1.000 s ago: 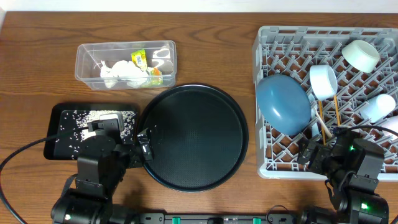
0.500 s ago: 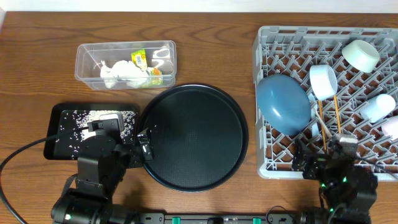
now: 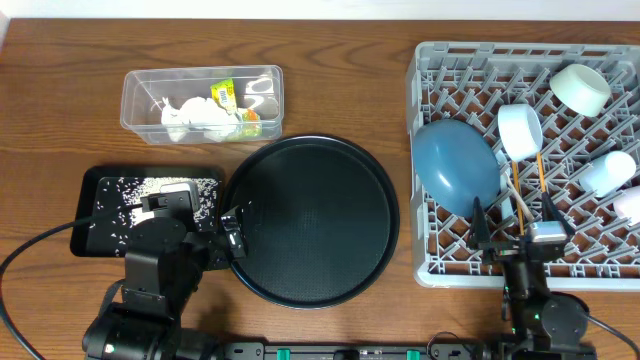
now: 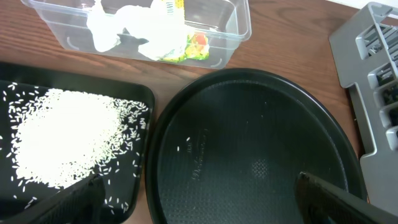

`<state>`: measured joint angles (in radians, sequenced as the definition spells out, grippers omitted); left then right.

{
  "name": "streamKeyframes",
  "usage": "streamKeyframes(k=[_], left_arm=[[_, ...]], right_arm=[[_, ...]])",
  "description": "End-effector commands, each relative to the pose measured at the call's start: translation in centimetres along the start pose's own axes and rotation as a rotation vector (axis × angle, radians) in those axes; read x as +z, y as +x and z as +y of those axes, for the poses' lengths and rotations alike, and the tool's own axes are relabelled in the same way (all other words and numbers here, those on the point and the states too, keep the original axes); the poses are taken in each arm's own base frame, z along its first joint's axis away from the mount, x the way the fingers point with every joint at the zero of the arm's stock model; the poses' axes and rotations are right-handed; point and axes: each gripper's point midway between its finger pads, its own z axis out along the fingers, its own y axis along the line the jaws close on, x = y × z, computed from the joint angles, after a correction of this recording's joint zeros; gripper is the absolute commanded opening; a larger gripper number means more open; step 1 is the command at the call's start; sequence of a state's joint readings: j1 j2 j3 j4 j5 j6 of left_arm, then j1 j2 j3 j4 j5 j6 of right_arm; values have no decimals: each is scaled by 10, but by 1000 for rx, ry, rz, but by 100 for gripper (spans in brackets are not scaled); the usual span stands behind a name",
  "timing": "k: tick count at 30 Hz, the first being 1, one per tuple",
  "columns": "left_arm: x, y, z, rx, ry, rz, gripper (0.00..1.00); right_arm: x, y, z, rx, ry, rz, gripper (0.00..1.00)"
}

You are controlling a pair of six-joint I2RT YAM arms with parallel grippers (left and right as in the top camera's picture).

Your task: Sort waste into correct bins and load items into the dishwasher rack

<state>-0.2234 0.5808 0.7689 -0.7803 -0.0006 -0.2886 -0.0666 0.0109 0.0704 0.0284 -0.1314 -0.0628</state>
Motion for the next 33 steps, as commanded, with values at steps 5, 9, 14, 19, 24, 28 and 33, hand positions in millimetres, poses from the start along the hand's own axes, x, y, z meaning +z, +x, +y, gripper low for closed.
streamKeyframes(k=[5, 9, 14, 19, 24, 28, 33], left_arm=[[0, -1, 3, -8, -13, -7, 98], [0, -1, 3, -8, -13, -6, 98], [0, -1, 3, -8, -13, -6, 98], [0, -1, 3, -8, -13, -6, 98], [0, -1, 3, -8, -13, -6, 98], [0, -1, 3, -8, -13, -6, 98], [0, -1, 3, -8, -13, -6, 98]], right_arm=[[0, 55, 3, -101, -8, 156, 99], [0, 53, 4, -88, -11, 152, 99], [0, 54, 4, -88, -9, 153, 99], [0, 54, 4, -88, -9, 153, 99], [0, 54, 3, -88, -9, 153, 99], [0, 54, 3, -88, -9, 153, 99], [0, 54, 4, -88, -9, 153, 99]])
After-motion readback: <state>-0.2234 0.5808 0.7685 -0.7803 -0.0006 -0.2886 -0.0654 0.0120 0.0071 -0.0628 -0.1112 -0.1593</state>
